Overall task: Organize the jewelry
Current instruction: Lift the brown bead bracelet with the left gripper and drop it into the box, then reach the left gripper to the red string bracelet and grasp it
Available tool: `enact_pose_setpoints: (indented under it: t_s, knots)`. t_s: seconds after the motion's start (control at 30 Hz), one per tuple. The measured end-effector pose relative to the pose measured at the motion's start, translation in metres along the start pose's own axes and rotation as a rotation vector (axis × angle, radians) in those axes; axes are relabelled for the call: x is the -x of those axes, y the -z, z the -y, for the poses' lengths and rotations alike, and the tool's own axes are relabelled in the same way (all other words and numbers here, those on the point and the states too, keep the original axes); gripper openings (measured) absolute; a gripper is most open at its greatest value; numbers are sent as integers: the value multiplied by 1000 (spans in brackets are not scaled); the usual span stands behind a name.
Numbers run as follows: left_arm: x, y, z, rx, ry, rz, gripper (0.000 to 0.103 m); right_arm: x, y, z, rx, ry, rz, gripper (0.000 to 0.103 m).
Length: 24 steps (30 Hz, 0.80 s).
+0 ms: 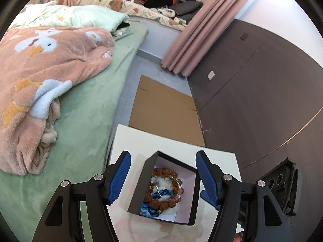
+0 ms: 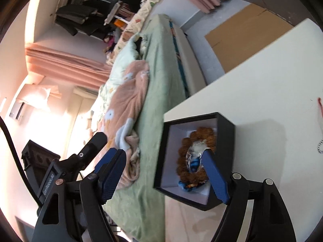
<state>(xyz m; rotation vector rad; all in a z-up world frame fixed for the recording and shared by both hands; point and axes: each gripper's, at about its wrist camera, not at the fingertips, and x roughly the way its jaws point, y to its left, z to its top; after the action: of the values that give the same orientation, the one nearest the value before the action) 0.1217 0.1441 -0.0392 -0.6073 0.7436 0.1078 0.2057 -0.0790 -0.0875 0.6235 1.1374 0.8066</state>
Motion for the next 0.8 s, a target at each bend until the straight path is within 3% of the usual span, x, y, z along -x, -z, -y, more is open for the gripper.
enact_pose_setpoints:
  t_s: [0.5,0.8]
  knots:
    - [-15,22,50,-141,61,-26,68,88,-8,30,-1,146,136,78]
    - [-33,44,90,-239,75,-54,68,126,-14,58,-25,260,164,79]
